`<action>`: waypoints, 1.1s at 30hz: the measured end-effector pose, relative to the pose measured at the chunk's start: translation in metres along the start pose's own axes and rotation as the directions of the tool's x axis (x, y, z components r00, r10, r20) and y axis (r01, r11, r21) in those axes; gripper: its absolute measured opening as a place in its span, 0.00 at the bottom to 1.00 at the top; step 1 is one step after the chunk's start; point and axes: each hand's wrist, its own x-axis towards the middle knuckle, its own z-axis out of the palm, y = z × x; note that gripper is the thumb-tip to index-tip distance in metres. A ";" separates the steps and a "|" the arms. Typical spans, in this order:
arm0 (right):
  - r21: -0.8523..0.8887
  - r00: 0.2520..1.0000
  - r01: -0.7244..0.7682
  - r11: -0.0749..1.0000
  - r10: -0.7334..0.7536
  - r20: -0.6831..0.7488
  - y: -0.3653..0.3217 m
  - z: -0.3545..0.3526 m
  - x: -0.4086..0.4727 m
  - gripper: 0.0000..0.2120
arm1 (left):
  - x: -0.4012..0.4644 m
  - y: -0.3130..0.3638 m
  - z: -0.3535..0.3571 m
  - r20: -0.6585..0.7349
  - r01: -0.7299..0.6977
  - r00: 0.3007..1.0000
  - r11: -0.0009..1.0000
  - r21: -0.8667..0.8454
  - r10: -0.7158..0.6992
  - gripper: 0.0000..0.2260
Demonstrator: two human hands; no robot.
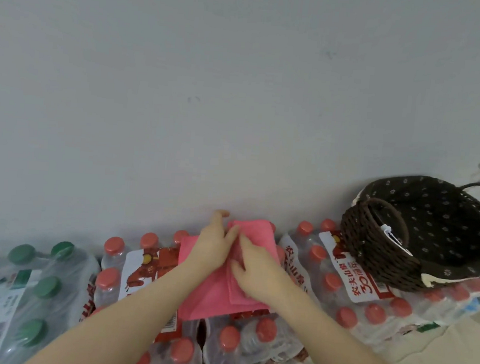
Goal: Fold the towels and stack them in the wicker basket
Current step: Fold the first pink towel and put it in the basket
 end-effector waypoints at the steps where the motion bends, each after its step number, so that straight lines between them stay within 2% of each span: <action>1: -0.019 0.999 0.037 0.999 -0.037 -0.038 0.004 -0.005 -0.004 0.20 | 0.002 0.000 0.001 0.003 -0.023 1.000 0.999 0.022 0.023 0.13; 3: -0.226 0.954 0.134 0.965 -0.187 -0.236 0.018 -0.010 -0.009 0.19 | 0.005 -0.003 0.001 -0.010 -0.054 0.998 0.997 0.058 0.054 0.10; 5: -0.362 0.942 0.120 0.924 -0.221 -0.252 0.030 -0.012 -0.013 0.20 | 0.006 -0.006 -0.002 -0.004 -0.078 0.997 0.992 0.100 0.078 0.07; 7: -0.391 0.963 0.192 0.900 -0.250 -0.102 0.044 -0.007 -0.011 0.30 | 0.005 -0.005 -0.006 0.042 -0.136 0.990 0.979 0.150 0.131 0.07; 9: -0.326 0.976 0.218 0.920 -0.207 0.071 0.052 -0.010 -0.012 0.42 | 0.004 -0.005 -0.008 0.084 -0.203 0.978 0.960 0.194 0.190 0.06; 13: -0.261 0.970 0.179 0.949 -0.126 0.209 0.062 -0.019 -0.013 0.54 | 0.003 -0.008 -0.008 0.151 -0.265 0.961 0.923 0.279 0.230 0.10; 14: -0.253 0.967 0.153 0.955 -0.092 0.238 0.062 -0.021 -0.014 0.55 | 0.003 -0.010 -0.009 0.172 -0.265 0.959 0.925 0.273 0.224 0.11; 16: -0.312 0.962 0.123 0.942 -0.036 0.270 0.056 -0.025 -0.015 0.55 | 0.002 -0.013 -0.012 0.247 -0.278 0.945 0.923 0.265 0.214 0.21; 19: -0.410 0.970 0.154 0.899 -0.058 0.237 0.039 -0.025 -0.011 0.49 | 0.002 -0.014 -0.015 0.350 -0.319 0.915 0.892 0.322 0.200 0.30; 21: -0.332 0.978 0.182 0.925 -0.136 0.157 0.028 -0.021 -0.008 0.42 | 0.004 -0.013 -0.016 0.321 -0.306 0.922 0.914 0.267 0.215 0.29; 22: -0.284 0.980 0.189 0.940 -0.165 0.108 0.024 -0.019 -0.007 0.42 | 0.004 -0.012 -0.016 0.282 -0.282 0.933 0.942 0.180 0.225 0.25; 24: -0.239 0.986 0.166 0.957 -0.160 0.044 0.022 -0.013 -0.007 0.42 | 0.004 -0.007 -0.014 0.228 -0.170 0.956 0.982 -0.082 0.185 0.16; 25: -0.247 0.988 0.154 0.957 -0.155 0.015 0.023 -0.009 -0.007 0.44 | 0.003 -0.004 -0.014 0.237 -0.128 0.957 0.978 -0.163 0.165 0.15; 26: -0.257 0.987 0.153 0.954 -0.160 -0.006 0.024 -0.005 -0.008 0.46 | 0.002 -0.003 -0.014 0.251 -0.123 0.954 0.977 -0.177 0.165 0.13; 28: -0.276 0.986 0.165 0.947 -0.169 0.008 0.027 0.004 -0.010 0.46 | 0.004 -0.007 -0.013 0.268 -0.214 0.942 0.977 0.013 0.203 0.13; 30: -0.298 0.987 0.164 0.941 -0.156 0.050 0.030 0.011 -0.012 0.45 | 0.005 -0.011 -0.012 0.275 -0.317 0.933 0.891 0.326 0.231 0.19; 31: -0.321 0.989 0.151 0.935 -0.140 0.057 0.031 0.014 -0.013 0.45 | 0.006 -0.013 -0.013 0.253 -0.279 0.951 0.844 0.458 0.178 0.20; 33: -0.374 0.992 0.122 0.919 -0.108 0.059 0.030 0.015 -0.013 0.44 | 0.006 -0.016 -0.019 0.153 -0.163 0.984 0.786 0.597 0.088 0.22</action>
